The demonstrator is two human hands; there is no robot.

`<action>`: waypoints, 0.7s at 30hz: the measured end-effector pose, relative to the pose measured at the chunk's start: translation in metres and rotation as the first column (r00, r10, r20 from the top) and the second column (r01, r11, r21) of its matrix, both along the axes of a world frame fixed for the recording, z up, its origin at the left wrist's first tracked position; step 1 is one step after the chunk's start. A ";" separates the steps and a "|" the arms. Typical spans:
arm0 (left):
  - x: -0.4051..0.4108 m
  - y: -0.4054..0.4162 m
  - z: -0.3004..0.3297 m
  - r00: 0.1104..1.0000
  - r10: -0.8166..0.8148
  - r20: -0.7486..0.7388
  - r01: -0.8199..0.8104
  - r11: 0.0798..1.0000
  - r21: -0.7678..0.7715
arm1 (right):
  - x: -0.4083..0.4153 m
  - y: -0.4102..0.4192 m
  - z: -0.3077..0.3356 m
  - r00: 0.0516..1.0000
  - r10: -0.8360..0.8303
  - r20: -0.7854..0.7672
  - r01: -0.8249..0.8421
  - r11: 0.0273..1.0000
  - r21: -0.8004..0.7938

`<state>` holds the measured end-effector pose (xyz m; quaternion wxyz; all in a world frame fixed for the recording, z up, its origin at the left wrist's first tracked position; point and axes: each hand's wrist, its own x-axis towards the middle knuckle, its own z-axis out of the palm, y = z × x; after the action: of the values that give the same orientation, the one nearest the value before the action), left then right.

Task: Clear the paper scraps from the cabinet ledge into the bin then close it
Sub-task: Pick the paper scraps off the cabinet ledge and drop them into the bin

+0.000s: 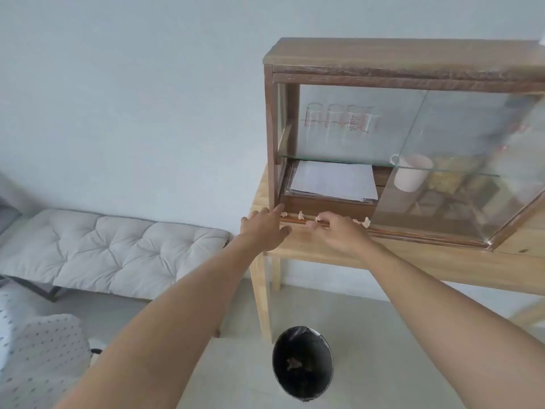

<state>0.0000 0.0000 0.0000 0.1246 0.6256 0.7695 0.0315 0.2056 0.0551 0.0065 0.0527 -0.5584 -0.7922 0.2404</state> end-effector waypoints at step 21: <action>-0.013 0.037 -0.050 0.970 0.176 0.168 -0.220 0.930 0.294 | -0.041 0.033 -0.035 0.988 0.012 -0.156 0.011 0.989 0.148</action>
<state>-0.0126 0.0374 -0.0496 0.0740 0.5527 0.8037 0.2076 0.1643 0.0886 -0.0285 0.1558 -0.5322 -0.8014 0.2239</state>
